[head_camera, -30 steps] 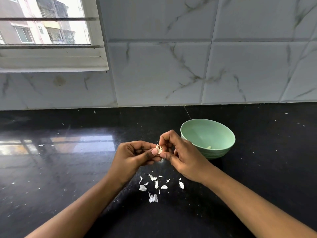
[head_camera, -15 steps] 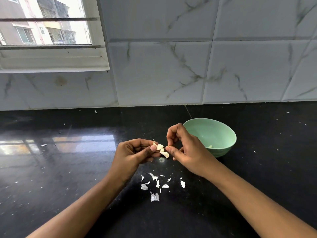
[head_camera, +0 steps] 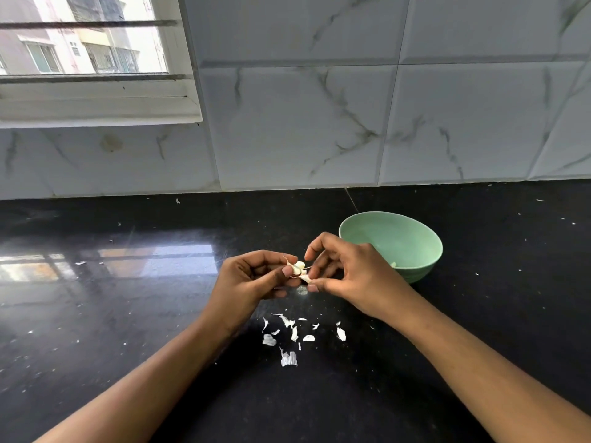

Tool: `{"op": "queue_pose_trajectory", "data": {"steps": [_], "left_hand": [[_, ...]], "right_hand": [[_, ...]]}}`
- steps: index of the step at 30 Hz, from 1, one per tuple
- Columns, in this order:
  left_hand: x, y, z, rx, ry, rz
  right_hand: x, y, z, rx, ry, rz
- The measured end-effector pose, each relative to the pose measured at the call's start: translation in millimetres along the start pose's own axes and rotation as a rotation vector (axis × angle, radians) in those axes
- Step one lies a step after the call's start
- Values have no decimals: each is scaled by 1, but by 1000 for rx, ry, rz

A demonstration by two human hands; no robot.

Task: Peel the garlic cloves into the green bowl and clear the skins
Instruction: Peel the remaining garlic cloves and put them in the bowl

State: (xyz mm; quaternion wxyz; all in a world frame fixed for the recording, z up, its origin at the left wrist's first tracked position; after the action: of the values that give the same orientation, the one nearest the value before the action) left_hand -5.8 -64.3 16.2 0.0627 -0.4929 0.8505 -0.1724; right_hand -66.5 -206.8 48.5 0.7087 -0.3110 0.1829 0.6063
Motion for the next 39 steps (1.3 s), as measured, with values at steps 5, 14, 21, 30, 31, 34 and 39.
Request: {"op": "queue_pose_trajectory", "data": {"steps": [5,14,21,30,31,34,39], "left_hand": [[0,0,1,-1,-26,18],[3,1,2,-13,-31,13],[3,1,-8,97,-113,10],[2,2,-11,158,-189,5],[3,2,-11,160,-189,2],[4,3,-11,160,-185,-6],[4,3,-11,161,-154,-23]], "right_hand": [[3,3,5,-21,48,37],[-1,3,4,-27,-30,-118],[2,4,3,-27,-86,-176],[1,5,7,-58,-56,-172],[2,6,8,-66,-46,-181],[2,6,8,-82,-8,-203],[6,8,14,-145,100,-296]]}}
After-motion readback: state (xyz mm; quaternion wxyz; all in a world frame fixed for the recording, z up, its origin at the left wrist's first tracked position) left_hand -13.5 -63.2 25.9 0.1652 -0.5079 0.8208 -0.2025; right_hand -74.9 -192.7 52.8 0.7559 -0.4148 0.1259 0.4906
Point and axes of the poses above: each hand's wrist, its own y-axis away from the middle knuckle, its own x-axis out of the palm, z = x × y, the point moved 6 cm from there along -y, towards the middle knuckle, and after that the axes turned 10 degrees about x, right-handed, at the moved point
